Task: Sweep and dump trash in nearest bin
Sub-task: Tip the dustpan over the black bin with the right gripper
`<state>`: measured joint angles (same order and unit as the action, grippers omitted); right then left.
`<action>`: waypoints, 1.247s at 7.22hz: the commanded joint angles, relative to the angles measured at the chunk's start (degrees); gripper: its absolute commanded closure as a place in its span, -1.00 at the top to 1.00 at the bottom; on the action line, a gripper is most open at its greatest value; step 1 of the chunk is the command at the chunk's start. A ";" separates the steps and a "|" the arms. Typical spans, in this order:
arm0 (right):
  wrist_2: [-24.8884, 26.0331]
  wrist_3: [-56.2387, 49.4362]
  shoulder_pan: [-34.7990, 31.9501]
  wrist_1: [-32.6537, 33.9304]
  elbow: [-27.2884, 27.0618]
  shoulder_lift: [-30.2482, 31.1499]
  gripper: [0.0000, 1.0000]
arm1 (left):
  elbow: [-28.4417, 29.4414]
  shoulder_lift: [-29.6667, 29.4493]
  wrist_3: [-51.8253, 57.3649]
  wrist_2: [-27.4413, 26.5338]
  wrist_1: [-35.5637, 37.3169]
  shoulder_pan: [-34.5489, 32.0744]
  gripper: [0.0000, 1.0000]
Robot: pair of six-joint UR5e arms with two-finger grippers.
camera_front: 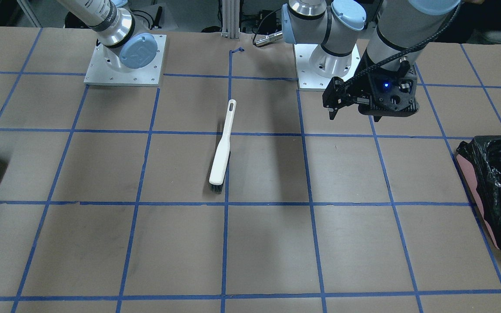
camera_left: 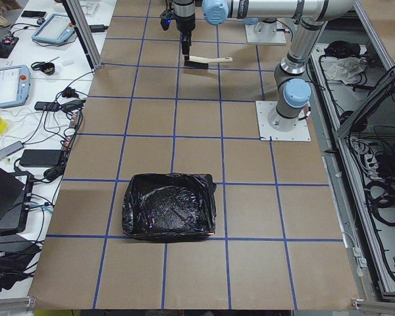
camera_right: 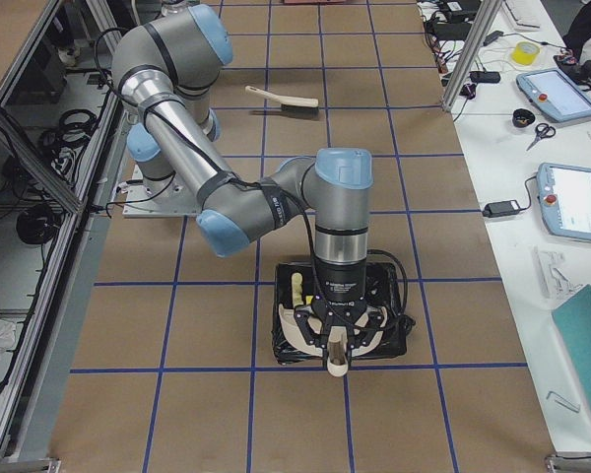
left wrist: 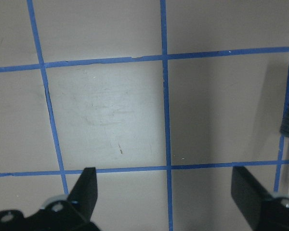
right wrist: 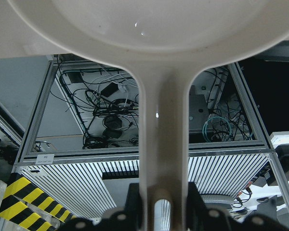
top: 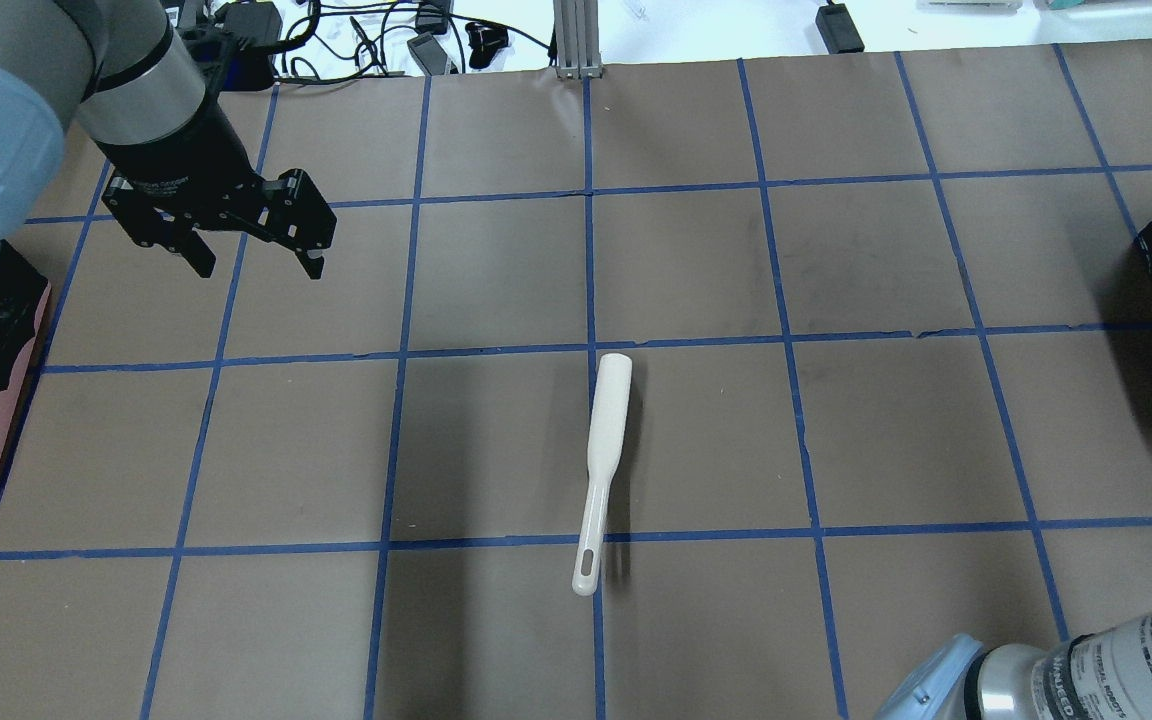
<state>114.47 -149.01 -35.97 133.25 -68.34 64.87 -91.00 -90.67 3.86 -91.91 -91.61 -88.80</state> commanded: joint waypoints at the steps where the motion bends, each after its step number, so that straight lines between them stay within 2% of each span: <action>1: -0.03 0.12 -0.33 0.08 -0.39 0.26 -1.00 | -0.14 -0.03 0.00 0.15 0.03 0.12 1.00; 3: -2.48 2.47 -0.42 -0.79 -0.30 0.34 -1.00 | 0.20 0.32 -0.08 0.50 0.47 0.03 1.00; 4: -8.07 6.15 -0.51 -4.63 -0.39 0.52 -1.00 | 0.55 0.32 -0.69 0.51 0.47 -0.06 1.00; 5: -8.47 13.50 -1.90 -8.41 -0.39 1.56 -1.00 | 0.73 0.23 -0.87 0.24 0.64 -0.23 1.00; 6: -8.39 20.79 -4.70 -11.67 -0.39 2.01 -1.00 | 0.82 0.32 0.08 0.24 0.73 0.20 1.00; 8: -8.47 30.04 -12.51 -13.36 -0.39 2.01 -1.00 | 0.82 0.32 0.44 0.42 1.08 1.08 1.00; 9: -8.47 36.88 -16.55 -15.98 -0.39 2.01 -1.00 | 0.82 0.41 3.92 0.33 1.17 1.17 1.00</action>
<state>106.04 -119.80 -47.47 119.80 -68.73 66.87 -90.21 -90.33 5.02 -91.55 -90.55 -87.87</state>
